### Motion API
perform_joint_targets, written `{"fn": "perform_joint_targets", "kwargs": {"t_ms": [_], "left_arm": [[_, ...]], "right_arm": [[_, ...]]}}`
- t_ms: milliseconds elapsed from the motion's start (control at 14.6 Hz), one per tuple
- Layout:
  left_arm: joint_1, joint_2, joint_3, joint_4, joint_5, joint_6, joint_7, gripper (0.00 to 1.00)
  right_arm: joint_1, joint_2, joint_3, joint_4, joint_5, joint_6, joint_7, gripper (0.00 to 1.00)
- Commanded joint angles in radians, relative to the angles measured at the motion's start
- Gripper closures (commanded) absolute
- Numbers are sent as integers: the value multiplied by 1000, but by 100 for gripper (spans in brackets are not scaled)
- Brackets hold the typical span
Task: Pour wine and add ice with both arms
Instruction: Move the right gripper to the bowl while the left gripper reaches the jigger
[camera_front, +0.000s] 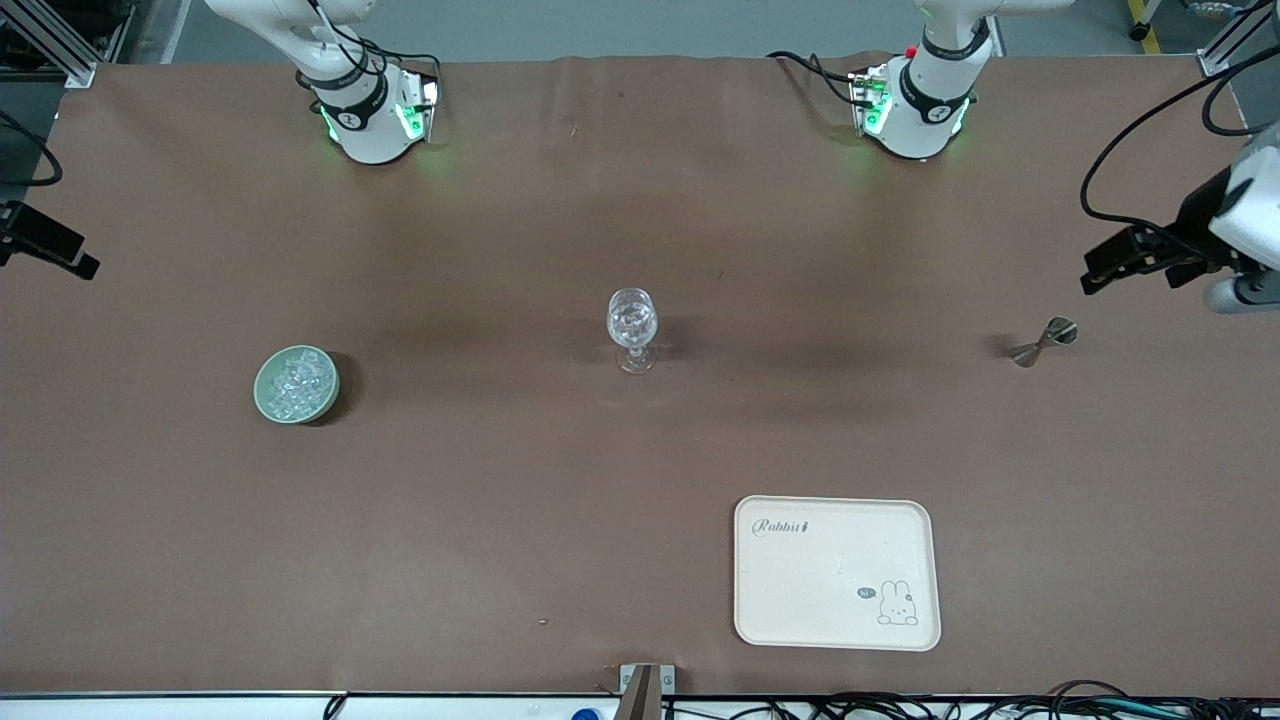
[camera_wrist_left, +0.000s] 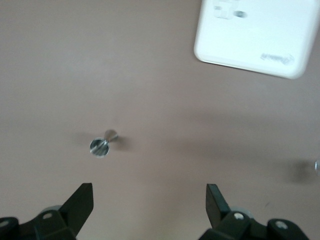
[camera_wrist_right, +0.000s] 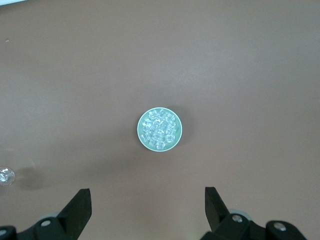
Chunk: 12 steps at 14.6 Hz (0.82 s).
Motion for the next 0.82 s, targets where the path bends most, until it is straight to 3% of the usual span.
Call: {"fn": "perform_joint_targets", "kwargs": {"t_ms": [0, 273, 752], "left_arm": [[5, 51, 89, 6, -52, -33, -175, 0], [5, 155, 305, 8, -209, -33, -209, 0], [6, 383, 574, -23, -576, -39, -231, 0]], "right_arm": [[2, -26, 1, -103, -1, 23, 12, 0], [-1, -38, 1, -250, -13, 89, 11, 0], [2, -30, 1, -620, -13, 536, 12, 0]]}}
